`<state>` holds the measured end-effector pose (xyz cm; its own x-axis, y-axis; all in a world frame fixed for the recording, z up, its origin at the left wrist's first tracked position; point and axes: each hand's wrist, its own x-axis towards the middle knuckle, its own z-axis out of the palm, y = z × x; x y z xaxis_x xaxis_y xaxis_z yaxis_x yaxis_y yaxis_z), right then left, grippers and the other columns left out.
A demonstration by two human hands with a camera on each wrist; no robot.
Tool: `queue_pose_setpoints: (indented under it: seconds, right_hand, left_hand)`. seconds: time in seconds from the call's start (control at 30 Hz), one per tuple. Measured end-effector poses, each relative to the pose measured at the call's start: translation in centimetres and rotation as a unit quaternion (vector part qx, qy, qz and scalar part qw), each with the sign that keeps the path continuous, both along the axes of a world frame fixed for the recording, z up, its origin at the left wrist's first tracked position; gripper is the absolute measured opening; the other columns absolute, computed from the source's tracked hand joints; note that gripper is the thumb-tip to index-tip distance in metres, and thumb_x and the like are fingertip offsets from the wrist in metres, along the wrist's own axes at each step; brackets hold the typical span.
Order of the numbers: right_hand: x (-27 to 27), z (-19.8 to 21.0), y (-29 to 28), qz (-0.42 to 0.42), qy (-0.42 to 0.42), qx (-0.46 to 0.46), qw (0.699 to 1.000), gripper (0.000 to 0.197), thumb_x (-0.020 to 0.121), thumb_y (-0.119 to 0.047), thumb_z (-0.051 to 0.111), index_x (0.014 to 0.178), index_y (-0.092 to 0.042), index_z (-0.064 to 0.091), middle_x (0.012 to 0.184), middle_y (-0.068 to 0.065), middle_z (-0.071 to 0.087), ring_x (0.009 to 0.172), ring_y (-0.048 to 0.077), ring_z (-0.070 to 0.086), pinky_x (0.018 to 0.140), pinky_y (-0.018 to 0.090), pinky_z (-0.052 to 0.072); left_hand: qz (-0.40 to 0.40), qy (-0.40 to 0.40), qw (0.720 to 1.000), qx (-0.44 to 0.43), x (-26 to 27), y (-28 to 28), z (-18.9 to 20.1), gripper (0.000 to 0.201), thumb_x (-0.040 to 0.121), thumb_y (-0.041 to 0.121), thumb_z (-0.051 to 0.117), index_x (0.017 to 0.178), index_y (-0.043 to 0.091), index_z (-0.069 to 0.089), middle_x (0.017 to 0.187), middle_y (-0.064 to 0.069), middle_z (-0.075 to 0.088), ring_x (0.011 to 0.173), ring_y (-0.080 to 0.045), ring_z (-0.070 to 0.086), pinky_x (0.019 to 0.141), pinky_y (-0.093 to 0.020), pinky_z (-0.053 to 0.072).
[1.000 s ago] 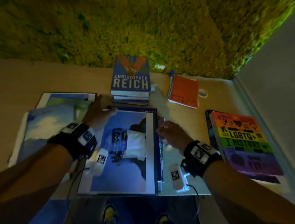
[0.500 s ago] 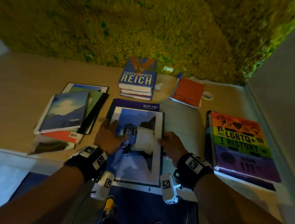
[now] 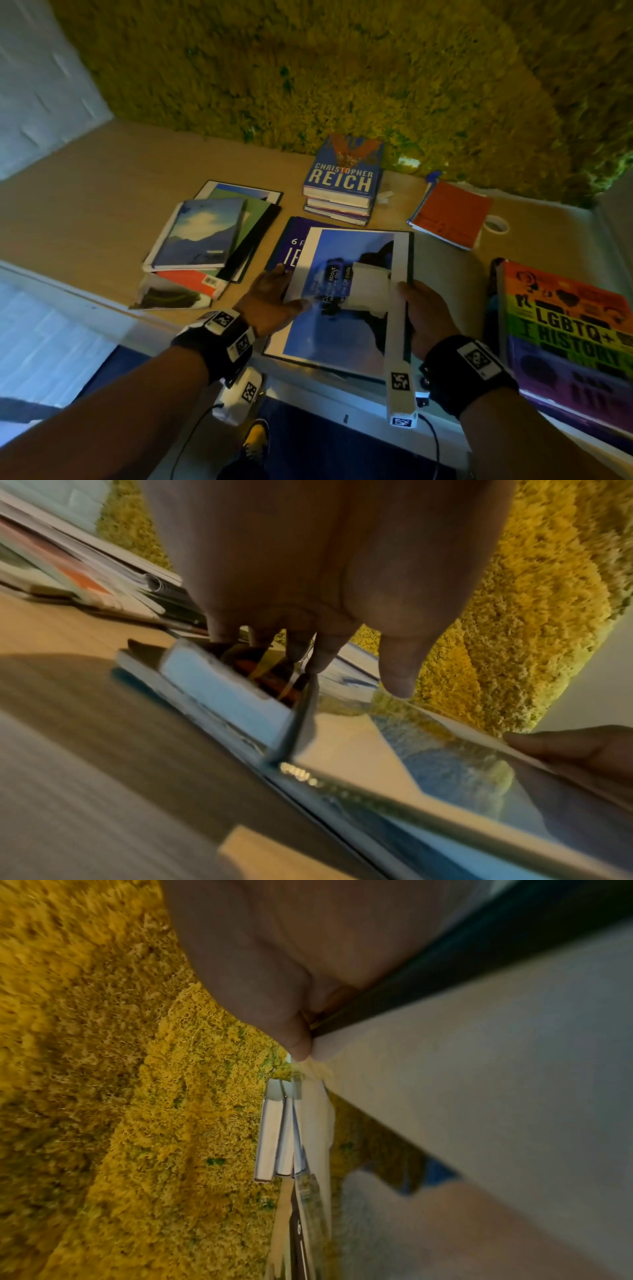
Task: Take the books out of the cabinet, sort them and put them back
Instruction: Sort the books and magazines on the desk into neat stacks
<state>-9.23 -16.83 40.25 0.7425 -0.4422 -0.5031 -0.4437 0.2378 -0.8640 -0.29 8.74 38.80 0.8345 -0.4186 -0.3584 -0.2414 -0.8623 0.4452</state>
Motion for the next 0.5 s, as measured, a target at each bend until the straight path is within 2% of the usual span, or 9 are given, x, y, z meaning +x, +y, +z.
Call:
queue_pose_setpoints:
  seconds: [0.03,0.1,0.17,0.23,0.27,0.3,0.37,0.4,0.5]
  right_hand:
    - [0.5,0.3,0.2,0.001,-0.003,0.0,1.0,0.015,0.103,-0.019,0.053,0.103,-0.009,0.064,0.096,0.024,0.059,0.082,0.033,0.061,0.072,0.041,0.05]
    - [1.5,0.3,0.4,0.007,-0.006,-0.003,1.0,0.016,0.104,-0.018,0.052,0.107,-0.007,0.064,0.094,0.021,0.061,0.08,0.033,0.061,0.071,0.042,0.051]
    - [2.3,0.4,1.0,0.016,-0.001,-0.02,1.0,0.018,0.106,-0.016,0.05,0.11,-0.002,0.061,0.086,0.018,0.06,0.075,0.03,0.06,0.064,0.038,0.049]
    - [3.1,0.4,2.0,0.019,-0.006,-0.023,1.0,0.016,0.106,-0.013,0.048,0.112,-0.002,0.06,0.079,0.015,0.057,0.069,0.028,0.057,0.057,0.036,0.045]
    - [3.7,0.3,2.3,0.013,0.001,-0.021,1.0,0.017,0.106,-0.012,0.048,0.114,-0.002,0.06,0.081,0.016,0.058,0.07,0.03,0.057,0.058,0.037,0.045]
    - [4.3,0.0,2.6,0.006,0.01,-0.021,1.0,0.018,0.106,-0.012,0.048,0.116,-0.002,0.06,0.084,0.018,0.059,0.072,0.032,0.057,0.062,0.04,0.047]
    - [5.2,-0.4,3.4,0.004,0.027,-0.024,0.999,0.019,0.106,-0.013,0.049,0.116,-0.002,0.061,0.087,0.021,0.06,0.074,0.035,0.058,0.069,0.043,0.048]
    - [5.4,-0.4,3.8,0.004,0.029,-0.024,0.999,0.02,0.106,-0.014,0.05,0.116,-0.003,0.062,0.087,0.021,0.06,0.074,0.036,0.058,0.07,0.045,0.048]
    - [5.7,0.1,4.3,0.008,0.039,-0.053,0.998,0.018,0.105,-0.015,0.052,0.11,-0.002,0.063,0.088,0.022,0.062,0.076,0.036,0.06,0.068,0.043,0.05]
  left_hand:
    - [0.003,-0.003,1.0,-0.004,0.2,0.2,0.0,0.081,0.082,0.082,0.037,0.147,0.033,0.036,0.16,0.011,0.02,0.149,-0.019,0.018,0.121,-0.044,0.022]
    - [0.0,0.003,1.0,-0.009,0.9,0.7,0.3,0.08,0.088,0.072,0.045,0.151,0.023,0.035,0.161,0.0,0.026,0.148,-0.022,0.024,0.12,-0.041,0.025]
    - [0.0,0.03,0.999,-0.036,1.6,1.6,1.4,0.072,0.092,0.059,0.052,0.151,0.022,0.035,0.158,0.0,0.03,0.144,-0.022,0.031,0.116,-0.038,0.029]
    - [-0.007,0.016,0.995,-0.094,2.9,2.8,2.9,0.044,0.093,0.049,0.057,0.13,0.024,0.056,0.134,-0.002,0.055,0.119,-0.021,0.055,0.096,-0.04,0.044]
    - [-0.002,-0.011,0.993,-0.116,3.9,3.6,3.4,0.024,0.094,0.039,0.059,0.111,0.024,0.063,0.112,-0.003,0.064,0.1,-0.02,0.062,0.082,-0.037,0.046]
    - [0.015,-0.036,0.99,-0.132,5.1,4.5,3.7,0.012,0.094,0.028,0.061,0.102,0.021,0.066,0.099,-0.004,0.066,0.09,-0.022,0.063,0.077,-0.034,0.046]
    - [0.078,-0.069,0.988,-0.118,7.7,6.8,3.9,0.019,0.091,0.017,0.063,0.108,0.013,0.071,0.104,-0.009,0.07,0.097,-0.027,0.066,0.083,-0.028,0.047]
    - [0.096,-0.082,0.987,-0.1,8.9,8.1,3.8,0.022,0.091,0.019,0.063,0.111,0.013,0.07,0.108,-0.011,0.071,0.101,-0.029,0.066,0.087,-0.031,0.051]
    - [0.11,-0.078,0.99,-0.052,12.7,11.5,3.3,0.046,0.087,0.046,0.052,0.122,0.02,0.068,0.126,-0.01,0.065,0.113,-0.031,0.061,0.096,-0.042,0.05]
